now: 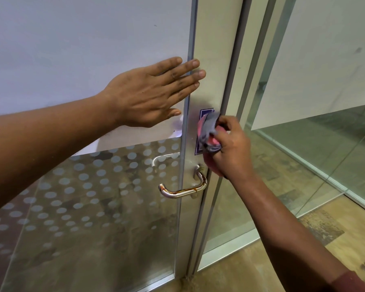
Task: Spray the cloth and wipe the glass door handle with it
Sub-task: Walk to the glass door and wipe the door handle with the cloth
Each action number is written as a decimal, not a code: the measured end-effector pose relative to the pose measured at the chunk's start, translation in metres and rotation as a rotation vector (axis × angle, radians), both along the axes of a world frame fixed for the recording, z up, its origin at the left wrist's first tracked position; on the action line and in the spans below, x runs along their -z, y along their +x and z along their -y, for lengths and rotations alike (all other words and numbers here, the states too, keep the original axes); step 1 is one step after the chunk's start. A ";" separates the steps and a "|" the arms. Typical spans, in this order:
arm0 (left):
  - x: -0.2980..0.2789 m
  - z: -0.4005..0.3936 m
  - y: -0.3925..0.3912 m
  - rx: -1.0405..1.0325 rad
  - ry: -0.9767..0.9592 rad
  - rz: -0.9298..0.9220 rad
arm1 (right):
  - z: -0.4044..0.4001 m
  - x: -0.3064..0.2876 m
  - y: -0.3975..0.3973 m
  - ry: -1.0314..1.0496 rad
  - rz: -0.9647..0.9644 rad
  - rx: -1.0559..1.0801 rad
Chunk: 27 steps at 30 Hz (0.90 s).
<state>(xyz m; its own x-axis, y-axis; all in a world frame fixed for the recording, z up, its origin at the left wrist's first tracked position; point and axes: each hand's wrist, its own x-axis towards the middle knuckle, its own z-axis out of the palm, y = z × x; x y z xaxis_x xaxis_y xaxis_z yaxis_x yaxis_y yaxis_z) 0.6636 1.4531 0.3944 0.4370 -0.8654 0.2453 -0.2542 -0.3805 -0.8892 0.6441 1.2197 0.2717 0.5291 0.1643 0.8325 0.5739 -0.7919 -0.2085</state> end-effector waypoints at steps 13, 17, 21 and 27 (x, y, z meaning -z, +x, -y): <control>0.000 0.000 0.001 0.000 -0.011 -0.014 | -0.019 -0.004 0.005 0.318 -0.120 0.128; -0.001 0.000 0.000 0.004 -0.009 -0.012 | -0.022 0.001 -0.002 0.231 -0.201 0.185; -0.001 0.001 0.000 0.022 -0.021 -0.014 | -0.012 -0.008 -0.007 0.138 -0.289 0.259; 0.000 0.001 0.000 0.036 -0.024 -0.011 | -0.022 -0.018 -0.004 0.253 -0.133 0.162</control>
